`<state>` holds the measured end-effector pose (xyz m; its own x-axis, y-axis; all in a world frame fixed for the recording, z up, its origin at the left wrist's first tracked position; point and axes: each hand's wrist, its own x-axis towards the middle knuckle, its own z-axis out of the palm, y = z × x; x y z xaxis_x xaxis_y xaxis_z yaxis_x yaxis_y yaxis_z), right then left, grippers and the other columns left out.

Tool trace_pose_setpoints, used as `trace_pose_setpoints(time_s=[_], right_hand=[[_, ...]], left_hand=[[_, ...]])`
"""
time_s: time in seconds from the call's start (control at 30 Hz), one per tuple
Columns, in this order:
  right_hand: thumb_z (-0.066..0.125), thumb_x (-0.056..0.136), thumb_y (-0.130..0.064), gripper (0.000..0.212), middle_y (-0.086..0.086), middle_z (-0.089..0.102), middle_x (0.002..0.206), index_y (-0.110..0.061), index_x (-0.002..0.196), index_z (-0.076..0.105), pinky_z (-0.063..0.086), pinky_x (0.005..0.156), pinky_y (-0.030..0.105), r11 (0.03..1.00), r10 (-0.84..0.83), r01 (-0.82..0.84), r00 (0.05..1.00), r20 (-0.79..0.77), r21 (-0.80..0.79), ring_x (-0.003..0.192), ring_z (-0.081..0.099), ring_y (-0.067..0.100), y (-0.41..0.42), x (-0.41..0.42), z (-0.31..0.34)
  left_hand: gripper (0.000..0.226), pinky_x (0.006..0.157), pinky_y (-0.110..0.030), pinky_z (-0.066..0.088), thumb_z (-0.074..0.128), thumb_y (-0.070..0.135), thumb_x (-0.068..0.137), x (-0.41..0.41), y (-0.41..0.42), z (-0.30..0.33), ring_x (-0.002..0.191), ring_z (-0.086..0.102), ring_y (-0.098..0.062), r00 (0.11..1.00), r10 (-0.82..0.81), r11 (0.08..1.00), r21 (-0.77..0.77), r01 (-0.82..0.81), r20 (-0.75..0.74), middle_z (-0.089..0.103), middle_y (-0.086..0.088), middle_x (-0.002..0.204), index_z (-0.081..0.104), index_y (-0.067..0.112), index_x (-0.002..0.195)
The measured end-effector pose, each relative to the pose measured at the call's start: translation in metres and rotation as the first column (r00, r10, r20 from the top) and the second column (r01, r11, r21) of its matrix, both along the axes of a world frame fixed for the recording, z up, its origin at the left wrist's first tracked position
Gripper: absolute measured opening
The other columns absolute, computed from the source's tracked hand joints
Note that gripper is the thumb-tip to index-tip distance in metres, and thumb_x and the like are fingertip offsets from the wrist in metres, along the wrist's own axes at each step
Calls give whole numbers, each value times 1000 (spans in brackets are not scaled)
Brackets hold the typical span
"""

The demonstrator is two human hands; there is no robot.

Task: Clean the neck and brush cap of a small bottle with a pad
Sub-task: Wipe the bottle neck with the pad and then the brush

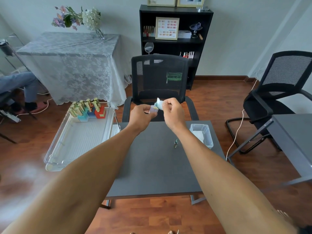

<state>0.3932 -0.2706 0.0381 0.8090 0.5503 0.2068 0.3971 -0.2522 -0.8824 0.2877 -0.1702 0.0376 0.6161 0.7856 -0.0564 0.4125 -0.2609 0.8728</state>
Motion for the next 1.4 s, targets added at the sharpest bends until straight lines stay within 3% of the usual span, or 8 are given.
trace_pose_setpoints(time_s=[0.23, 0.43, 0.67, 0.83, 0.93, 1.03, 1.23, 1.4], right_hand=[[53, 106, -14, 13, 4, 73, 97, -9, 105, 65, 41, 64, 27, 998, 36, -30, 991, 129, -52, 83, 62, 19, 0, -5, -1], [51, 109, -19, 18, 14, 72, 109, -8, 115, 63, 58, 75, 42, 986, 56, -16, 970, 239, -165, 94, 67, 27, 0, -9, -4], [51, 109, -21, 16, 12, 69, 107, -11, 117, 61, 43, 63, 30, 965, 111, -23, 938, 328, -261, 85, 60, 21, 0, -11, -9], [52, 107, -18, 12, 7, 71, 102, -12, 108, 63, 52, 63, 30, 977, 153, -106, 954, 257, -187, 87, 65, 21, -1, -9, -8], [53, 102, -14, 13, -5, 68, 95, -15, 101, 66, 45, 65, 21, 1000, 26, -26, 1000, 3, -14, 85, 62, 13, -3, 2, -2], [55, 97, -13, 12, -15, 63, 92, -17, 97, 67, 45, 68, 22, 980, -130, 160, 965, -227, 119, 90, 65, 14, -7, 13, 1], [56, 99, -12, 10, -19, 61, 89, -13, 99, 66, 42, 63, 4, 978, -131, 156, 975, -180, 135, 82, 60, -14, -4, 3, -1], [56, 102, -13, 13, -16, 66, 84, -8, 103, 68, 49, 69, 24, 987, -81, 93, 992, -93, 130, 81, 63, 6, 1, -10, -4]], left_hand=[[27, 62, -26, 50, 84, 34, 90, 1, -3, 1, 79, 67, -14, 998, 16, 999, 31, -14, -56, 73, 1, 91, 63, 17, 96], [31, 58, -30, 44, 81, 30, 91, 3, -11, 2, 63, 52, -14, 995, 43, 992, 125, -31, -90, 63, -1, 77, 55, 16, 81], [40, 50, -24, 29, 69, 33, 99, 1, -15, 5, 56, 44, -13, 981, 64, 970, 243, -19, -181, 53, 3, 68, 43, 22, 71], [33, 51, -23, 30, 74, 32, 97, -2, -14, 2, 57, 47, -13, 980, 56, 966, 258, -5, -189, 55, 4, 70, 49, 19, 80], [27, 54, -23, 36, 81, 27, 93, -3, -10, -2, 64, 53, -11, 988, 55, 979, 200, -25, -144, 61, 2, 77, 56, 18, 85], [25, 60, -22, 44, 85, 24, 90, -4, -3, -3, 75, 61, -12, 996, 51, 995, 92, -44, -74, 70, -1, 94, 66, 12, 100], [27, 63, -20, 46, 85, 27, 89, 1, -1, -2, 82, 66, -13, 998, 63, 998, 29, -63, -9, 72, 2, 95, 66, 14, 103], [29, 61, -23, 45, 88, 30, 86, 7, -4, 1, 74, 61, -11, 998, 69, 997, 31, -68, -16, 68, 2, 88, 64, 16, 94]])
